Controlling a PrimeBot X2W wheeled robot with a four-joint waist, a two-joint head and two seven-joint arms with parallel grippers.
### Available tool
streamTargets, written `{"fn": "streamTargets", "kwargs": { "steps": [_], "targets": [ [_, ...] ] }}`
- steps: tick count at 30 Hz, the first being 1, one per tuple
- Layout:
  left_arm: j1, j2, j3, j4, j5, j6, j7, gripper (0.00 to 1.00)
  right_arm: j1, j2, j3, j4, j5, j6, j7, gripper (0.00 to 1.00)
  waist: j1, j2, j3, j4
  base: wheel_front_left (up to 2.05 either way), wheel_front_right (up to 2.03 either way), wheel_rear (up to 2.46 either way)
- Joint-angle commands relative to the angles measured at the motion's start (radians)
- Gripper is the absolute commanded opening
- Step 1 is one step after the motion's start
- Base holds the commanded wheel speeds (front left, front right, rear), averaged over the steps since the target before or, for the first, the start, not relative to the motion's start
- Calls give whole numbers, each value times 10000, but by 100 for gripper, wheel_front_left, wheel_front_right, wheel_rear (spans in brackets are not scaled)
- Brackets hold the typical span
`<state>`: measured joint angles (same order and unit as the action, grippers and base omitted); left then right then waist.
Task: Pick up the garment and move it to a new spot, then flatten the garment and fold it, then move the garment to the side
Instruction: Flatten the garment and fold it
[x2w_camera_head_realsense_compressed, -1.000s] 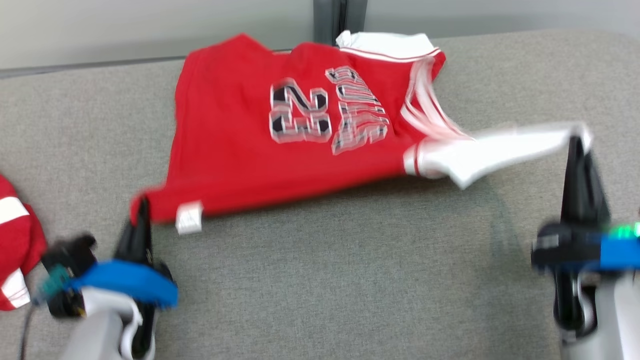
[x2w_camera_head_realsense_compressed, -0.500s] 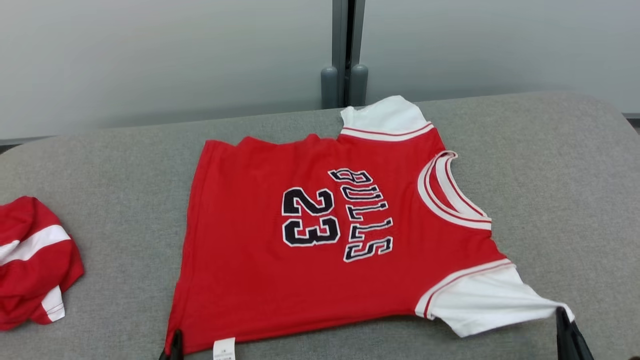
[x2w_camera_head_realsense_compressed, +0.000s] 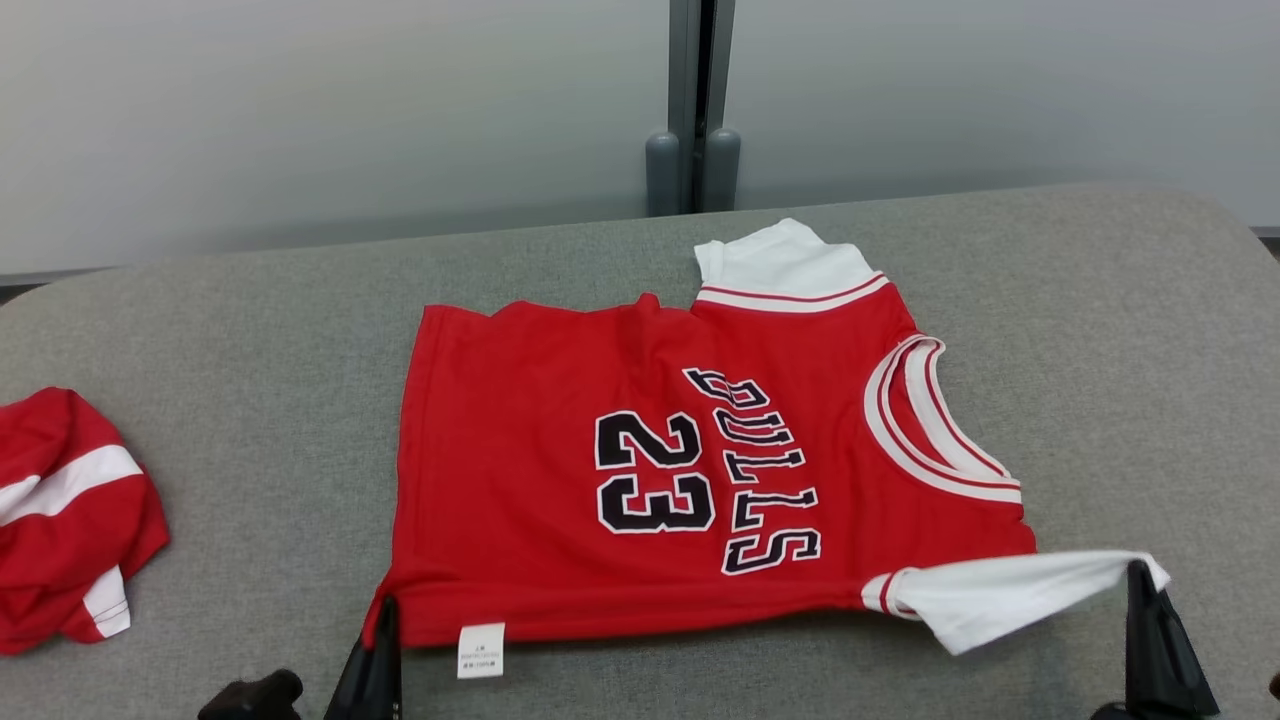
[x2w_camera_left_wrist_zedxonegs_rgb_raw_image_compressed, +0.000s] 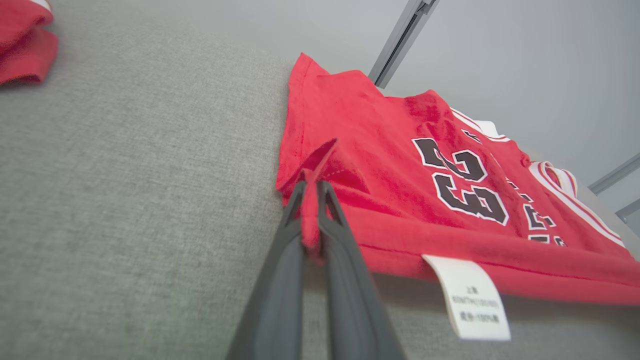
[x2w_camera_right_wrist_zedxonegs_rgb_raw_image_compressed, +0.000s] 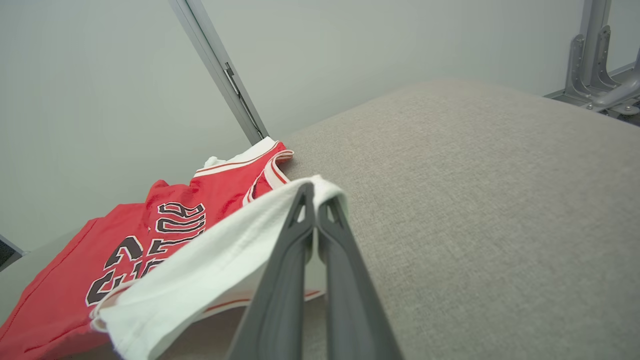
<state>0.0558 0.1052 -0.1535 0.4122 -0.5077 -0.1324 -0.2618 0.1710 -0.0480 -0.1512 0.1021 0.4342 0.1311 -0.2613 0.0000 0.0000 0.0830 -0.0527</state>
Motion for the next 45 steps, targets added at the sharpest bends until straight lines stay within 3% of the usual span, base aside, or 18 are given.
{"fn": "streamTargets", "kwargs": {
  "steps": [1,16,26,27,28,35,45],
  "targets": [
    [-269,66,-57,-23,-3,32,-43,0,-275,-49,49,77,3,-6,-52,0,0,0,146,82,0,0,0],
    [-3188,183,-848,1373,-294,32,-34,0,-4556,-45,134,2551,-1146,-3,-45,0,0,0,1578,388,0,0,0],
    [-4106,163,-267,2270,-86,32,-36,2,-5807,-44,-79,3373,-1760,-3,-45,0,0,0,1784,299,0,0,0],
    [-4136,148,-238,2282,-37,32,-34,49,-5865,-45,-76,3303,-1844,-3,-45,41,0,0,1781,297,0,0,0],
    [-4145,143,-270,2313,49,32,-34,100,-5848,-45,-86,3330,-1867,-5,-43,100,0,0,1766,299,0,0,0],
    [-3468,131,297,1613,1095,47,-34,100,-5158,-42,-196,3021,-2591,-3,-43,100,0,0,1348,309,0,0,0],
    [-1338,-133,1085,735,2901,111,-34,100,-3353,-39,514,2901,-2814,-3,-44,100,0,0,304,116,0,0,0]
  ]
}}
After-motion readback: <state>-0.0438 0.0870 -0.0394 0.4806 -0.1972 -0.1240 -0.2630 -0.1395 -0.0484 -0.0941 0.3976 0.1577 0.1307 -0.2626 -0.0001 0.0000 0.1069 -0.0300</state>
